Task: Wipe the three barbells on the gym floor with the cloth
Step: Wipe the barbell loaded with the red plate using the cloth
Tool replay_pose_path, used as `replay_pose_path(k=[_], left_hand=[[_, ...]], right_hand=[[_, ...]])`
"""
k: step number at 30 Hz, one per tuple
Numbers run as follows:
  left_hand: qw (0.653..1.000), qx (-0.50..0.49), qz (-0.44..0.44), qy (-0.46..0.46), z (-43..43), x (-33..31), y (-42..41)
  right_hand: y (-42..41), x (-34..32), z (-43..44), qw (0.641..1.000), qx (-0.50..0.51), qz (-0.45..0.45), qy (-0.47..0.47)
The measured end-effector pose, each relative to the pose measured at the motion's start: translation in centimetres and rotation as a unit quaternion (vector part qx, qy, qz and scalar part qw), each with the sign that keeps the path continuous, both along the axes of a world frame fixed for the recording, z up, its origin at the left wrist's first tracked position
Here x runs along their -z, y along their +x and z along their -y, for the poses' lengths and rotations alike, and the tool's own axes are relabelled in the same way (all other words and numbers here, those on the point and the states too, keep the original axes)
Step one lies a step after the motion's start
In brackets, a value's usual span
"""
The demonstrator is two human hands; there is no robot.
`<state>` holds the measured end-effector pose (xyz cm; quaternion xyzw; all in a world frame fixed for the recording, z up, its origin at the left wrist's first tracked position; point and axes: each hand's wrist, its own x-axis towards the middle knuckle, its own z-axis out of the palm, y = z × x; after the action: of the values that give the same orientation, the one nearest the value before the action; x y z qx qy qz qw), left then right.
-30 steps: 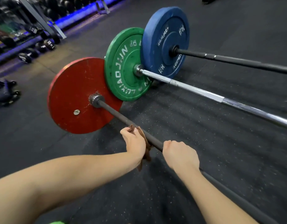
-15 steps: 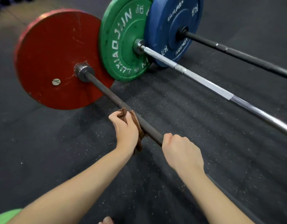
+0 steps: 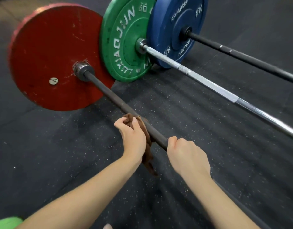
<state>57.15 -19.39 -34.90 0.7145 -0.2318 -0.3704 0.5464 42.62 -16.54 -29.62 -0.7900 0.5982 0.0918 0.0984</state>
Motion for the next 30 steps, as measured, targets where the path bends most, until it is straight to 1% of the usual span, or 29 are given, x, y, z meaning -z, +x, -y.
replay_pose_path(k=[4, 7, 11, 14, 17, 19, 23, 24, 26, 28, 30], left_hand=[[0.999, -0.01, 0.027, -0.023, 0.6, 0.2, 0.6], [0.997, -0.042, 0.047, -0.035, 2.5, -0.5, 3.0], [0.994, -0.016, 0.097, -0.036, 3.2, -0.6, 4.8], [0.996, -0.001, 0.083, -0.029, 1.5, -0.3, 2.8], [0.999, -0.01, 0.05, -0.015, 0.9, -0.3, 1.4], [0.999, -0.016, 0.041, -0.024, 0.9, -0.3, 1.4], [0.997, -0.006, 0.057, -0.049, 0.9, 0.0, 1.5], [0.997, -0.006, 0.06, -0.052, 0.9, 0.1, 1.5], [0.996, -0.007, 0.068, -0.063, 0.9, 0.4, 1.5], [0.994, -0.007, 0.081, -0.068, 1.1, 0.8, 1.8], [0.994, -0.003, 0.086, -0.071, 1.2, 1.1, 2.2]], right_hand=[[-0.2, 0.0, 0.0, 1.0, -0.001, 0.0, 0.003], [-0.2, 0.1, 0.0, 1.0, -0.014, -0.007, 0.007], [-0.3, 0.2, 0.3, 1.0, -0.016, -0.005, 0.014], [-0.3, 0.0, 0.3, 1.0, -0.025, -0.006, 0.017], [-0.4, -0.1, 0.5, 0.999, -0.022, 0.009, 0.025], [-0.4, -0.1, 0.5, 0.999, -0.021, 0.007, 0.039], [0.3, -0.9, 1.6, 0.991, 0.068, 0.072, 0.092], [1.0, -1.5, 2.2, 0.99, 0.082, 0.066, 0.098], [2.8, -2.3, 3.9, 0.988, 0.096, 0.062, 0.1], [5.3, -2.5, 5.9, 0.982, 0.128, 0.096, 0.098], [7.9, -1.5, 6.9, 0.981, 0.121, 0.121, 0.087]])
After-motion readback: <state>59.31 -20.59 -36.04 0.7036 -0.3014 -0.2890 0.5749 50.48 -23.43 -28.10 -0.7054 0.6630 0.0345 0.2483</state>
